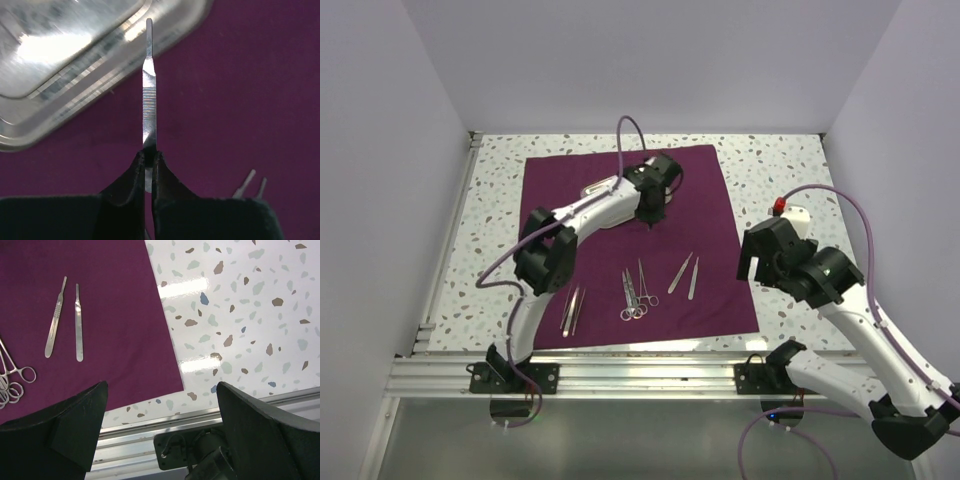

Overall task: Open and lay out the surgical kit
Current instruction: Place the medical item in the surgical kit.

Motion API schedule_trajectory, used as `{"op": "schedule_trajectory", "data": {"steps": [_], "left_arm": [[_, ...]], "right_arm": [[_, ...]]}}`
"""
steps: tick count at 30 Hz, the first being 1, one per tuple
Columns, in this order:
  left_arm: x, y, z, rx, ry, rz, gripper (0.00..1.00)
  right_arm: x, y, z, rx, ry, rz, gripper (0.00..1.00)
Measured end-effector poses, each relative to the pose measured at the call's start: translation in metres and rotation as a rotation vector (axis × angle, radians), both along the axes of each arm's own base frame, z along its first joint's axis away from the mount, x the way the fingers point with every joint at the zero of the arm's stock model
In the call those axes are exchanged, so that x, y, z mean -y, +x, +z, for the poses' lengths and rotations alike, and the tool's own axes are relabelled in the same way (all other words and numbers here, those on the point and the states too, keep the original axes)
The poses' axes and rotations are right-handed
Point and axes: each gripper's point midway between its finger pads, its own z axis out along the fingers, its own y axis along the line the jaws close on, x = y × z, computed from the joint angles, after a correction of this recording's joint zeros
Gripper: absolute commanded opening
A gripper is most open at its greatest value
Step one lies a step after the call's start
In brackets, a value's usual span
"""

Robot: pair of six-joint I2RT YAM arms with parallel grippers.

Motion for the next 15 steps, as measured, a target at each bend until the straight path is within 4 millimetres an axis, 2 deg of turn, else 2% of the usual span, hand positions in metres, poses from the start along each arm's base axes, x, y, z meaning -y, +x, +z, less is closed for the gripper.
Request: {"op": "schedule_trajectory", "data": {"steps": [4,7,10,12,14,15], "left_arm": [[0.047,-0.064,0.006,-0.024,-0.043,-0.11,0.0],[0.077,-0.116,-0.002,-0.067,-0.064,-0.195,0.0],[0.09,-0.151,-0.016,-0.118,-0.063,-0.237,0.0],[0.091,-0.161,-0.021,-0.142,-0.065,-0.238,0.01],[0.092,-0.164,-0.022,-0.157,-0.074,-0.227,0.15],[0.093,-0.164,-0.022,-0.163,-0.082,-0.221,0.32]], "right_arm": [[0.001,-0.001,0.002,0.008,0.0,0.005,0.94],[0.001,-0.001,0.002,0.01,-0.001,0.01,0.95],[0.002,-0.001,0.003,0.012,-0.002,0.013,0.96],[0.002,-0.001,0.003,0.013,-0.002,0.014,0.96],[0.002,-0.001,0.003,0.012,-0.004,0.016,0.96],[0.002,-0.001,0.003,0.012,-0.004,0.016,0.98]]}}
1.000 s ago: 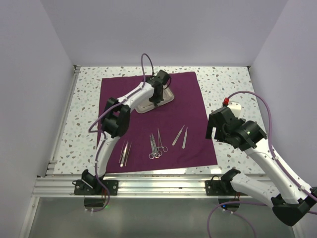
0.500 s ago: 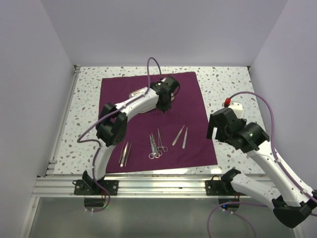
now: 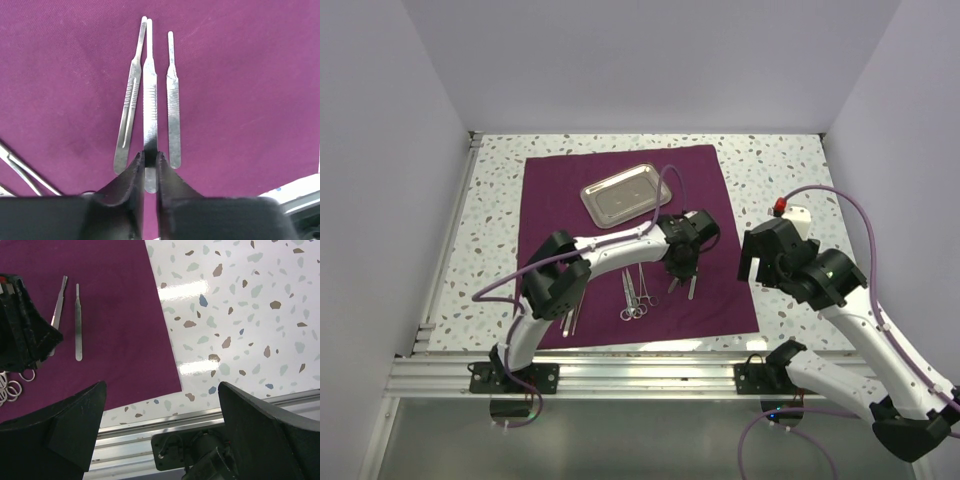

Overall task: Open and lay out the surgical kit
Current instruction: Place the medical item in the surgical kit, then reset both arms

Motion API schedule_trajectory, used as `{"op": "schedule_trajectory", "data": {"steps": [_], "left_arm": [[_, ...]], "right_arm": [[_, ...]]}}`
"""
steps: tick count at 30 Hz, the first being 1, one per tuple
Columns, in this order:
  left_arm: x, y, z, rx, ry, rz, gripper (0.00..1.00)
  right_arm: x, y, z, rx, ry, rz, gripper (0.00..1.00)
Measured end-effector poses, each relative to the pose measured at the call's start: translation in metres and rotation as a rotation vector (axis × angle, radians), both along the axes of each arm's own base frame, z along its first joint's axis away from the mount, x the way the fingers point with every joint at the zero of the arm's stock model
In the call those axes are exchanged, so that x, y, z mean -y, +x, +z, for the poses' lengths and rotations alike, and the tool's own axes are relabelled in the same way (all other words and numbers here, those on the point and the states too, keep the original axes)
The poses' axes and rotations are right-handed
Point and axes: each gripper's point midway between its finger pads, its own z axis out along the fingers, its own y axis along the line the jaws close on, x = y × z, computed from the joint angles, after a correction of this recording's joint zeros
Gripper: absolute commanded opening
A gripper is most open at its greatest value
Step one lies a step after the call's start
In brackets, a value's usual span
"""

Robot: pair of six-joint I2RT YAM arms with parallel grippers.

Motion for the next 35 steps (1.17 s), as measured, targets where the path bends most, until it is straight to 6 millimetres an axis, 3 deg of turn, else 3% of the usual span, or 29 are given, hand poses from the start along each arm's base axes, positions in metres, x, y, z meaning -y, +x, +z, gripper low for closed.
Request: {"op": "schedule_trajectory", "data": {"steps": [2,3,6,12,15,19,22,25,27,31,35], "left_arm": [[0.002,-0.002,0.0,-0.011,-0.012,0.01,0.51],[0.002,-0.002,0.0,-0.015,-0.014,0.013,0.67],[0.005,-0.008,0.001,-0.028,-0.02,0.017,0.76],[0.005,-0.017,0.015,-0.021,-0.018,-0.005,0.76],[-0.002,-0.008,0.047,0.063,-0.024,-0.012,0.76],[-0.029,0.018,0.121,0.242,-0.083,-0.003,0.76],[-0.084,0.049,0.182,0.382,-0.139,0.065,0.75],[-0.166,0.085,0.23,0.561,-0.13,0.191,0.77],[-0.214,0.091,0.252,0.676,-0.083,0.25,0.85],[-0.258,0.076,0.278,0.831,-0.029,0.269,0.91],[-0.288,0.075,0.284,0.89,0.031,0.3,0.92]], "right_arm": [[0.0,0.0,0.0,0.0,-0.001,0.001,0.98],[0.0,0.0,0.0,0.001,-0.002,0.002,0.98],[0.0,0.0,0.002,0.007,0.002,0.005,0.99],[-0.006,0.001,0.019,0.105,0.085,0.038,0.98],[-0.012,0.003,0.028,0.145,0.13,0.059,0.98],[-0.026,0.014,0.043,0.175,0.173,0.081,0.98],[-0.036,0.025,0.06,0.208,0.198,0.106,0.98],[-0.043,0.034,0.077,0.249,0.211,0.132,0.99],[-0.044,0.037,0.087,0.279,0.217,0.143,0.98],[-0.045,0.04,0.106,0.342,0.23,0.162,0.99],[-0.046,0.042,0.115,0.37,0.227,0.178,0.98]]}}
